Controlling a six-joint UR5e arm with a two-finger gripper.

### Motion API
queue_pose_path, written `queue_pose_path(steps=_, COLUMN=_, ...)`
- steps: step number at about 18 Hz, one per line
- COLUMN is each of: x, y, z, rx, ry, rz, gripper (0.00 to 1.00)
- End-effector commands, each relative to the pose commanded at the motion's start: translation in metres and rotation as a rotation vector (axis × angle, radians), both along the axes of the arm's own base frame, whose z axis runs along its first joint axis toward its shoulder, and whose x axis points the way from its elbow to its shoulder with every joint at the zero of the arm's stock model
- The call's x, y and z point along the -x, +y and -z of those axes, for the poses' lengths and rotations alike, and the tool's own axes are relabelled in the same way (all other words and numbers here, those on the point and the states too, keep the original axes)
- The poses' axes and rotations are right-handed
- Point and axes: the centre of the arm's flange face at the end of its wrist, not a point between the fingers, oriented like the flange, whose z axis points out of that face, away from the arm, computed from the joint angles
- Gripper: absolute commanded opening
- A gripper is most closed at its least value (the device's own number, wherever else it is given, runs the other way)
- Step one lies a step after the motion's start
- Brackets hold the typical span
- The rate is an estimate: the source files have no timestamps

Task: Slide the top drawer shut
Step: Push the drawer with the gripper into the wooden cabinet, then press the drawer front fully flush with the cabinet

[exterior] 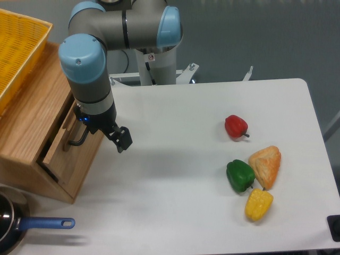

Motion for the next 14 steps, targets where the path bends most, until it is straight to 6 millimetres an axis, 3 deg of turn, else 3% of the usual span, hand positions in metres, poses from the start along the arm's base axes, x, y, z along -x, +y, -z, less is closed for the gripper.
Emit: queue_pose_path(steps=14, x=-0.008, y=-0.003, z=-0.009, rx=-0.034, ry=-0.054, rz=-0.011, gripper=1.00)
